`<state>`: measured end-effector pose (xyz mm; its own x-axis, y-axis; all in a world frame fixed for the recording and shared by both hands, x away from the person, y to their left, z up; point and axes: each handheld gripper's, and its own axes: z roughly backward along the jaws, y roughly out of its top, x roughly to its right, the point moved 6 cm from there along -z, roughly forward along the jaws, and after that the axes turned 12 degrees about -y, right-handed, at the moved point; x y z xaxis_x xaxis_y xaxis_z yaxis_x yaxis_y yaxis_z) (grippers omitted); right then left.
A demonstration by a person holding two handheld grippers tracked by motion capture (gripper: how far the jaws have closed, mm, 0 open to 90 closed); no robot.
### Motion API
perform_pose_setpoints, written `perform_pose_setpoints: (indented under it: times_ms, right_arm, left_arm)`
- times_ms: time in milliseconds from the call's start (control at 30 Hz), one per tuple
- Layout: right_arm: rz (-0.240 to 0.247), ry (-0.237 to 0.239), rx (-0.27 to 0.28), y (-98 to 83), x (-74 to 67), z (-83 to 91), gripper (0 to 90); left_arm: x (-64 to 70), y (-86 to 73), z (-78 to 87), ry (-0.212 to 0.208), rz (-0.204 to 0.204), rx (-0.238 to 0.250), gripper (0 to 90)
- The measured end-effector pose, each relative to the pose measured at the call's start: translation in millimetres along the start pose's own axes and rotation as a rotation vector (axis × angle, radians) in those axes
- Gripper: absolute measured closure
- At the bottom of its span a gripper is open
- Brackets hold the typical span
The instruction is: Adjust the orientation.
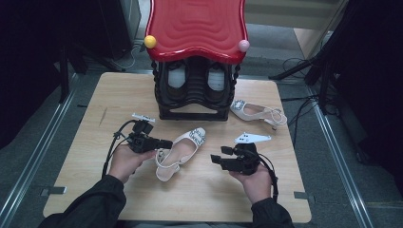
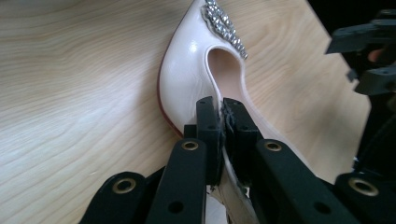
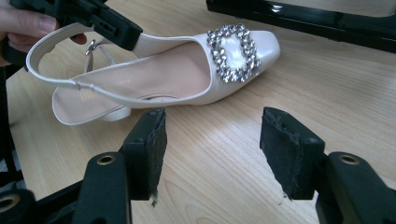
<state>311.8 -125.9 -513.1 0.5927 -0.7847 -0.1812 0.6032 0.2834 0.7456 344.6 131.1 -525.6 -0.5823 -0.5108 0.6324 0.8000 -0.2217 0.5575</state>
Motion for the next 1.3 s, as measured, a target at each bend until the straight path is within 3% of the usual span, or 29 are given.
perform_pose_setpoints:
  times_ms: [100,267,433,567,667,900,1100,1133,1167,1233,1300]
  right_arm:
    - [0.006,-0.001,-0.008,-0.2,-1.5,-3.1,42.4]
    - [0.018,-0.003,-0.018,-0.8,-3.7,-7.9,42.3]
    - [0.026,-0.008,-0.033,-2.0,-5.5,-12.7,42.8]
    - [0.032,-0.007,-0.032,-1.3,-7.7,-15.5,42.8]
    - [0.034,-0.004,-0.034,-0.9,-9.0,-16.2,43.0]
    - [0.049,0.006,-0.036,1.6,-13.5,-24.2,43.9]
    - [0.054,0.005,-0.023,3.8,-16.2,-29.7,48.1]
    - [0.060,-0.003,-0.019,3.8,-16.8,-30.9,49.4]
    - [0.064,-0.008,-0.014,4.0,-17.5,-31.9,51.2]
    - [0.062,-0.010,-0.001,4.4,-19.4,-33.8,56.2]
    - [0.072,-0.015,0.018,5.1,-22.9,-37.8,66.0]
  left_arm:
    - [-5.2,-2.0,-0.7,0.043,-0.010,-0.025,86.0]
    - [-9.3,-2.3,-0.4,0.057,-0.005,-0.030,83.5]
    - [-9.8,-1.1,2.7,0.068,-0.022,-0.033,75.0]
    - [-3.9,-0.5,3.6,0.060,-0.050,-0.060,63.7]
    - [2.7,0.6,8.9,0.069,-0.082,-0.060,60.1]
    - [12.1,0.8,30.5,0.064,-0.093,-0.038,48.6]
    - [9.5,-6.3,44.8,0.080,-0.083,-0.034,53.6]
    - [8.6,-8.0,46.6,0.075,-0.079,-0.036,61.1]
    - [8.1,-9.5,48.2,0.072,-0.070,-0.031,61.1]
    - [7.9,-11.9,51.7,0.070,-0.072,-0.020,70.0]
    - [7.3,-14.9,52.4,0.078,-0.082,-0.017,80.2]
